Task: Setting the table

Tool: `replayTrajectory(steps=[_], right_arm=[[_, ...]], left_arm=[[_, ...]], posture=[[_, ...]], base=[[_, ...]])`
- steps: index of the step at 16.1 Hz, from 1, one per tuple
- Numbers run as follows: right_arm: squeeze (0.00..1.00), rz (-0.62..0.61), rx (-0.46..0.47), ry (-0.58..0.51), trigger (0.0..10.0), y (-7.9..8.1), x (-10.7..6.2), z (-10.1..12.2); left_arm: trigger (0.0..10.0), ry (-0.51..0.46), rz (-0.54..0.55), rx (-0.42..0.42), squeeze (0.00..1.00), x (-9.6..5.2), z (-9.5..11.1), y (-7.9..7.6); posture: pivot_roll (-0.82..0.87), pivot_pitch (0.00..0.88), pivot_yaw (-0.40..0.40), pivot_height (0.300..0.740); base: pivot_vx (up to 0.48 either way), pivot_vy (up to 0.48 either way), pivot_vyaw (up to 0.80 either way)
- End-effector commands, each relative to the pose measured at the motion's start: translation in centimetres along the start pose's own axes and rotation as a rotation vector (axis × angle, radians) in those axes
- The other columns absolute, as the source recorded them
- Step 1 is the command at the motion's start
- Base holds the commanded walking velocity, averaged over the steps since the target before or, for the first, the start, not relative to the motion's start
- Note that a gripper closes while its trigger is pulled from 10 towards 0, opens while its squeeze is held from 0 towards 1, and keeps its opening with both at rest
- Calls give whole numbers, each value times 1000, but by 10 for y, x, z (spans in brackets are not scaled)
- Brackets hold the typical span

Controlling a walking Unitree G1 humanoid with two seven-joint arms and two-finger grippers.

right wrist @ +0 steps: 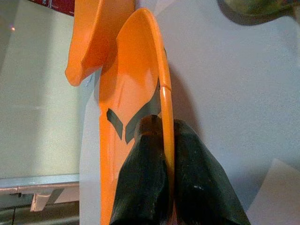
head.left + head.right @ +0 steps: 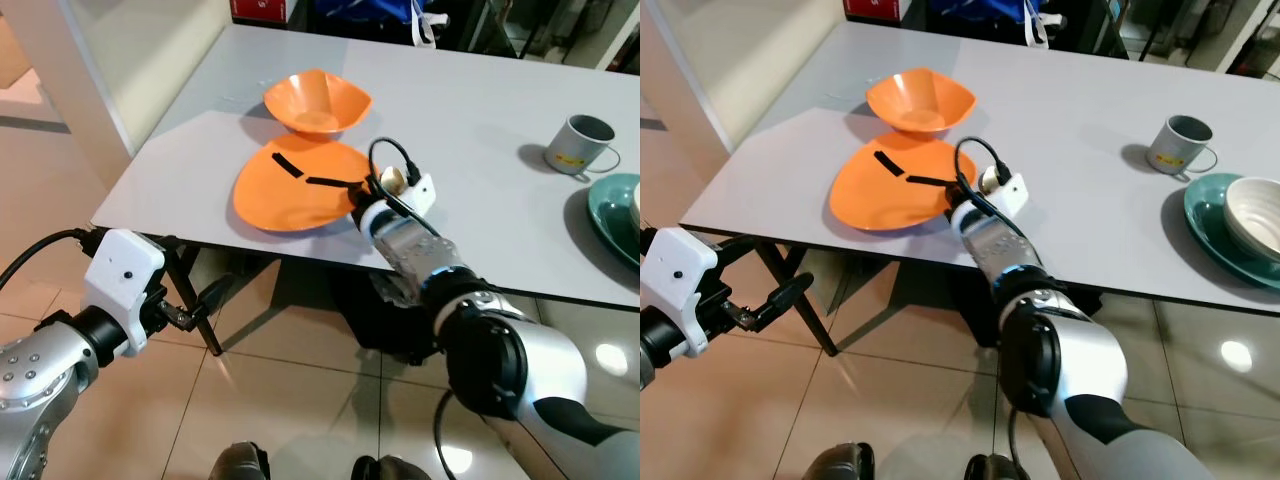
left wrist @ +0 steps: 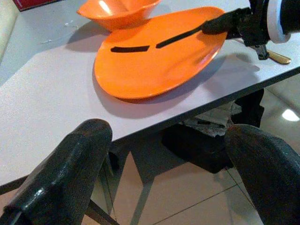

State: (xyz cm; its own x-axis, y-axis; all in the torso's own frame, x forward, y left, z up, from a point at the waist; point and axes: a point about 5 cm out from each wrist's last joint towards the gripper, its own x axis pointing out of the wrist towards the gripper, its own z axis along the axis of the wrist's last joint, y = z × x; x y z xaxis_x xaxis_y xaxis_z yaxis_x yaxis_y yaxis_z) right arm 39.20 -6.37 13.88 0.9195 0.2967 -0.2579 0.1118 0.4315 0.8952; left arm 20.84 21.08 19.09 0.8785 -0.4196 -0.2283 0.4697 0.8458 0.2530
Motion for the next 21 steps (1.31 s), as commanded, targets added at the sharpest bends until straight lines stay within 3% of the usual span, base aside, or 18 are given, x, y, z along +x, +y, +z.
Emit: replayTrajectory(steps=[1,2,3,4,6,9,14,19,20,21], right_arm=[[0,-13,-23,2,10000,3,1,-3],[0,-10,-41,16,10000,3,1,-8],[878,-14,-74,25,10000,3,1,-12],[1000,-21,-112,31,10000,2,1,-15],[1000,-28,-238,49,10000,1,1,-18],[1000,-30,-290,47,10000,1,1,-16],[1000,-119,-611,45,10000,1,2,-13],[973,-148,-731,21,10000,7,3,-11],[0,-151,-781,8,10000,8,3,-10],[0,-133,-851,-3,10000,13,3,-9]], left_arm=[[10000,-2,2,11,0,-4,4,0],[10000,0,1,10,0,-4,4,0],[10000,1,1,9,0,-4,4,-1],[10000,2,0,9,0,-4,5,-1],[10000,4,-5,7,0,-3,4,-1],[10000,5,-8,5,0,-2,4,-1],[10000,5,-20,6,0,-1,4,-2],[10000,5,-28,6,0,1,5,-2],[10000,5,-29,6,0,1,5,-2],[10000,3,-30,8,0,1,5,-2]], posture=[[242,172,-45,740],[245,175,-44,740],[245,175,-44,740],[248,175,-43,740],[245,174,-42,740],[241,168,-38,740],[240,164,-37,740],[244,158,-36,740],[245,158,-37,740],[246,156,-39,740]], base=[[0,0,0],[0,0,0],[0,0,0],[0,0,0],[0,0,0],[0,0,0],[0,0,0],[0,0,0],[0,0,0],[0,0,0]])
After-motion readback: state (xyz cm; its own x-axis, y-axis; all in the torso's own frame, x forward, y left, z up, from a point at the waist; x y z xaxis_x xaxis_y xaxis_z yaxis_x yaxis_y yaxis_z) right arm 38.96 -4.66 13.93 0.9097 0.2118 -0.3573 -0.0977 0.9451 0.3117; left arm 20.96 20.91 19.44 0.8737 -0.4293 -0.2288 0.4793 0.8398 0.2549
